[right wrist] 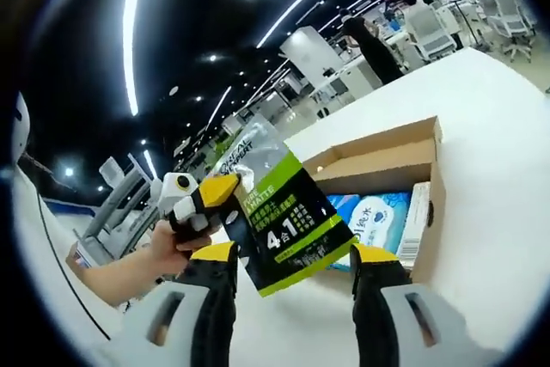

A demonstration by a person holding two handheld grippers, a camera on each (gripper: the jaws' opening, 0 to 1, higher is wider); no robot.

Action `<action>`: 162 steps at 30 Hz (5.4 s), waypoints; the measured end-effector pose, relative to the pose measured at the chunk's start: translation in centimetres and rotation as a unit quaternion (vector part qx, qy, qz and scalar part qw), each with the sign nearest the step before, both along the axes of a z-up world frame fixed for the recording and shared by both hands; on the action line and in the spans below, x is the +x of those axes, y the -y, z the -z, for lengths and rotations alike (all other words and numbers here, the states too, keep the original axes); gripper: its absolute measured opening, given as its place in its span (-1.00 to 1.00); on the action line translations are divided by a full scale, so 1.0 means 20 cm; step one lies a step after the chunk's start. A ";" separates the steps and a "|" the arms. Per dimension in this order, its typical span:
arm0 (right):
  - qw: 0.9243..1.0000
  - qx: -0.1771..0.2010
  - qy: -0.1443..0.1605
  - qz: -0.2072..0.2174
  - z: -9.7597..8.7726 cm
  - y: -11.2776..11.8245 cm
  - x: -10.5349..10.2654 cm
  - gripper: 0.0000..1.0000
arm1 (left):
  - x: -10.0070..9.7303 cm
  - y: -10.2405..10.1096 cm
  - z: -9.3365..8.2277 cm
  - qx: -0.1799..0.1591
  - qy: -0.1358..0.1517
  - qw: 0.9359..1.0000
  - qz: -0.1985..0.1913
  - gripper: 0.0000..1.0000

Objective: Operate the shoe box by opening the lid, removing the specified soft item, and placing it in the target area until the item is outside and the box remains undamaged.

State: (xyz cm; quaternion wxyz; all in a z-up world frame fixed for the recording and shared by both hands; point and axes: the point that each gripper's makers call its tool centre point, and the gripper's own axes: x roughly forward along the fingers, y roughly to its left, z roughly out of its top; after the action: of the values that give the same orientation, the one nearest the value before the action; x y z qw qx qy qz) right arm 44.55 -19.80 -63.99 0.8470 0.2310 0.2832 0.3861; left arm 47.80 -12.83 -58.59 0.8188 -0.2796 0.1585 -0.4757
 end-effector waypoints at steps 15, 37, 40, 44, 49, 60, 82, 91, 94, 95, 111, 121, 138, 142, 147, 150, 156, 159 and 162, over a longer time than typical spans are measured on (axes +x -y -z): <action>0.997 0.026 0.053 -0.053 -0.15 -0.02 0.01 0.01 | -0.19 0.15 -0.03 0.006 0.012 0.995 0.101 -1.00; 0.999 0.020 0.029 -0.028 -0.12 0.09 -0.12 -1.00 | -0.21 0.30 0.08 0.076 -0.009 0.992 0.100 -1.00; 0.999 0.021 0.029 -0.016 -0.12 0.13 -0.14 -1.00 | -0.22 0.34 0.08 0.084 -0.006 0.991 0.105 -1.00; 0.999 0.019 0.029 0.001 -0.11 0.19 -0.16 -1.00 | -0.24 0.39 0.10 0.095 -0.003 0.989 0.113 -1.00; 0.999 0.013 0.034 0.016 -0.10 0.24 -0.17 -1.00 | -0.24 0.45 0.11 0.097 -0.005 0.988 0.119 -1.00; 0.998 -0.011 0.038 0.055 -0.08 0.42 -0.14 -1.00 | -0.20 0.62 0.14 0.110 0.013 0.987 0.119 -1.00; 0.996 -0.015 0.047 0.076 -0.01 0.56 -0.12 -1.00 | -0.17 0.76 0.21 0.140 0.007 0.982 0.129 -0.99; 0.994 -0.047 0.073 0.066 -0.02 0.59 -0.15 -1.00 | -0.21 0.80 0.21 0.126 -0.011 0.983 0.132 -0.99; 0.993 -0.063 0.080 0.064 -0.04 0.61 -0.17 -1.00 | -0.22 0.82 0.20 0.111 -0.023 0.984 0.137 -0.99; 0.993 -0.063 0.080 0.064 -0.04 0.61 -0.17 -1.00 | -0.22 0.82 0.20 0.110 -0.023 0.984 0.138 -0.99; 0.988 -0.077 0.107 0.084 -0.14 0.59 -0.16 -1.00 | -0.22 0.80 0.08 0.108 0.002 0.982 0.156 -0.99; 0.987 -0.093 0.101 0.080 -0.08 0.69 -0.11 -1.00 | -0.17 0.91 0.15 0.143 0.003 0.982 0.125 -1.00; 0.993 -0.057 0.073 0.075 -0.01 1.07 -0.07 -1.00 | -0.12 1.28 0.20 0.185 0.002 0.977 0.110 -0.99; 0.992 -0.052 0.071 0.091 -0.01 1.09 -0.06 -1.00 | -0.10 1.31 0.23 0.183 -0.007 0.976 0.120 -0.99; 0.993 -0.036 0.065 0.097 -0.01 1.14 0.00 -1.00 | -0.06 1.34 0.22 0.185 0.004 0.977 0.105 -0.99; 0.992 -0.025 0.071 0.098 -0.02 1.14 0.03 -1.00 | -0.01 1.32 0.20 0.162 -0.006 0.982 0.099 -0.97; 0.990 -0.015 0.086 0.115 -0.05 1.17 0.08 -1.00 | 0.06 1.30 0.13 0.116 0.001 0.990 0.080 -0.97; 0.991 -0.014 0.073 0.114 -0.03 1.16 0.08 -1.00 | 0.08 1.31 0.16 0.142 0.015 0.986 0.086 -0.98; 0.991 -0.015 0.068 0.113 -0.01 1.17 0.10 -1.00 | 0.10 1.32 0.18 0.136 -0.003 0.986 0.092 -0.99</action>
State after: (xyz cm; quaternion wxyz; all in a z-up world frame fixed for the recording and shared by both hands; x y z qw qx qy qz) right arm 46.64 -43.20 -63.80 0.9058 0.2223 0.2023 0.2985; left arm 49.80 -39.14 -62.25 0.8012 -0.1511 0.2493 -0.5225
